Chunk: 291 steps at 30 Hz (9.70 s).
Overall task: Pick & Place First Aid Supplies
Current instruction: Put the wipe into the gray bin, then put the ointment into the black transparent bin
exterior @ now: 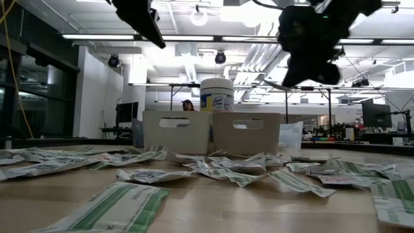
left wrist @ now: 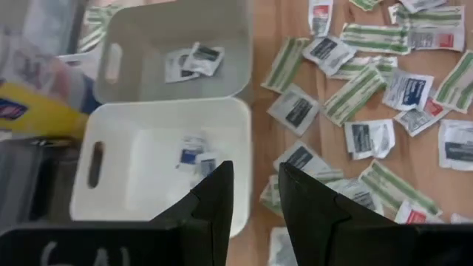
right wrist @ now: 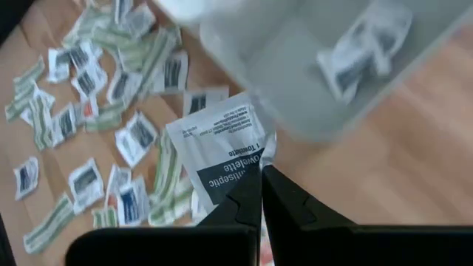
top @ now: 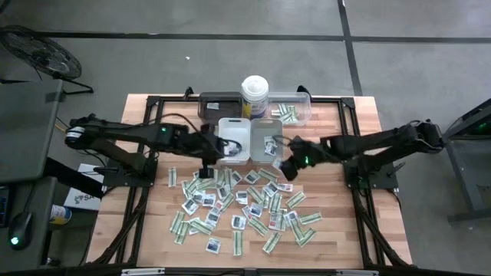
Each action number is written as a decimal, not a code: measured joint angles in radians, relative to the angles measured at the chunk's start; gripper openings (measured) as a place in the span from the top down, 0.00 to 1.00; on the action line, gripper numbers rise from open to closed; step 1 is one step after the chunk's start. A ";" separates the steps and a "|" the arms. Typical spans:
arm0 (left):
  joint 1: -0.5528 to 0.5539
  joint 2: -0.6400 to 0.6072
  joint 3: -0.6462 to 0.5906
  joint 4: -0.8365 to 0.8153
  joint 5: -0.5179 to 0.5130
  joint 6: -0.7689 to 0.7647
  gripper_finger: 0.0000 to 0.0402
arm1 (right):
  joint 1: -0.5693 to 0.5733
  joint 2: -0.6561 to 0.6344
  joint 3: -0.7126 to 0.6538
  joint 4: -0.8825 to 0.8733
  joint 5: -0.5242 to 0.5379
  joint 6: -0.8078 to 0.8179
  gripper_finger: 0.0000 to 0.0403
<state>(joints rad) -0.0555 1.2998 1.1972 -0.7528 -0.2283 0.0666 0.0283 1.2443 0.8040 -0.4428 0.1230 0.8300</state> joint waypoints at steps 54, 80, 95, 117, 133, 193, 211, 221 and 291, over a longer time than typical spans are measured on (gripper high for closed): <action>0.219 -0.715 -0.670 0.507 0.300 0.040 0.74 | -0.342 0.590 0.523 -0.339 -0.201 -0.763 0.84; 0.219 -0.715 -0.670 0.460 0.320 0.041 0.74 | -0.159 0.395 0.487 -0.622 -0.157 -0.372 0.70; 0.219 -0.715 -0.670 0.457 0.346 0.039 0.74 | 0.070 0.334 0.291 -0.499 -0.186 0.351 0.70; 0.219 -0.715 -0.670 0.430 0.352 0.040 0.74 | 0.191 0.336 -0.002 -0.066 -0.118 0.817 0.64; 0.219 -0.715 -0.670 0.430 0.350 0.032 0.74 | 0.191 0.368 -0.001 -0.044 -0.073 0.882 0.49; 0.219 -0.715 -0.669 0.428 0.312 0.035 0.74 | 0.242 0.411 0.009 -0.115 -0.032 0.819 1.00; 0.219 -0.715 -0.669 0.428 0.325 0.034 0.74 | 0.242 0.243 0.010 -0.104 0.033 0.728 1.00; 0.219 -0.714 -0.669 0.428 0.332 0.034 0.74 | 0.241 0.114 0.011 -0.106 0.102 0.607 1.00; 0.219 -0.713 -0.669 0.357 0.326 0.042 0.74 | 0.168 0.413 0.013 -0.090 -0.161 -0.340 0.99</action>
<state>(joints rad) 0.1635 0.5865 0.5278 -0.3954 0.0978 0.1081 0.1959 1.6569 0.8169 -0.5326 -0.0377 0.4895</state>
